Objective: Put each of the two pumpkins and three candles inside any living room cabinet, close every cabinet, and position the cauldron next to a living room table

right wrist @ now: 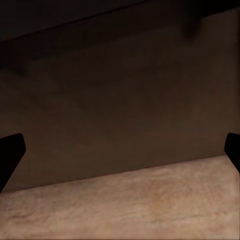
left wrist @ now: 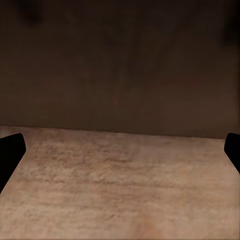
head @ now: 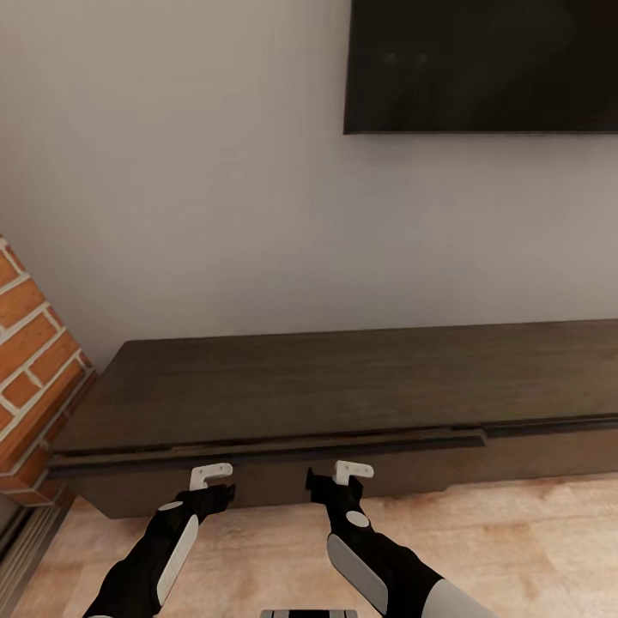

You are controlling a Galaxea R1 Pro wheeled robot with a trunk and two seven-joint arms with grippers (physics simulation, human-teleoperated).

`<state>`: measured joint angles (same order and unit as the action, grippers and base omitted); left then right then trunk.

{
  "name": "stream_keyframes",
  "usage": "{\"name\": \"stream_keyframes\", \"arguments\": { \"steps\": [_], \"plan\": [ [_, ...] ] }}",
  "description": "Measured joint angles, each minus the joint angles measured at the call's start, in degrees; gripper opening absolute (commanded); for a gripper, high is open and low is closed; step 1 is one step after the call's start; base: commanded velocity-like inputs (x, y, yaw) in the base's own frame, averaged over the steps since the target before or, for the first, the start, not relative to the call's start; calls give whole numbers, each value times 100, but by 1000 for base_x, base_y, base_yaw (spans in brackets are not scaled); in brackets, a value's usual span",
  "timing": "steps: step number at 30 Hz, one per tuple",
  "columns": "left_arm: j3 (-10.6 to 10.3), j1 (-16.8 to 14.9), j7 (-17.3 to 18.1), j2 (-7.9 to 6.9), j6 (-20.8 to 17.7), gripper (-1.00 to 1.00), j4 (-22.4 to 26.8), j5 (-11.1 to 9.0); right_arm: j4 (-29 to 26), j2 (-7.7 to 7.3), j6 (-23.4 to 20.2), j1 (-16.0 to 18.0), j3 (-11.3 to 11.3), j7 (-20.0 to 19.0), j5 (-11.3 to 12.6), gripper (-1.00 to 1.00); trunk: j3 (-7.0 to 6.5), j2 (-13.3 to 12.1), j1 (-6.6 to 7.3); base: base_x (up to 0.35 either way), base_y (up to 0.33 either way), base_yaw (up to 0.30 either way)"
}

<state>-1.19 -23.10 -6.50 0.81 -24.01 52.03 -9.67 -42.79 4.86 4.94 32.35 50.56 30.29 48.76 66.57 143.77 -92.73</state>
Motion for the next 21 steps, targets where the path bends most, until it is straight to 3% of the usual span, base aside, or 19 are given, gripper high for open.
{"name": "stream_keyframes", "arguments": {
  "steps": [21],
  "plan": [
    [0,0,13,-7,-9,100,0,-7,0,0,0,1,0,0,2,100,0,0,-3,0,7,0]
  ]
}}
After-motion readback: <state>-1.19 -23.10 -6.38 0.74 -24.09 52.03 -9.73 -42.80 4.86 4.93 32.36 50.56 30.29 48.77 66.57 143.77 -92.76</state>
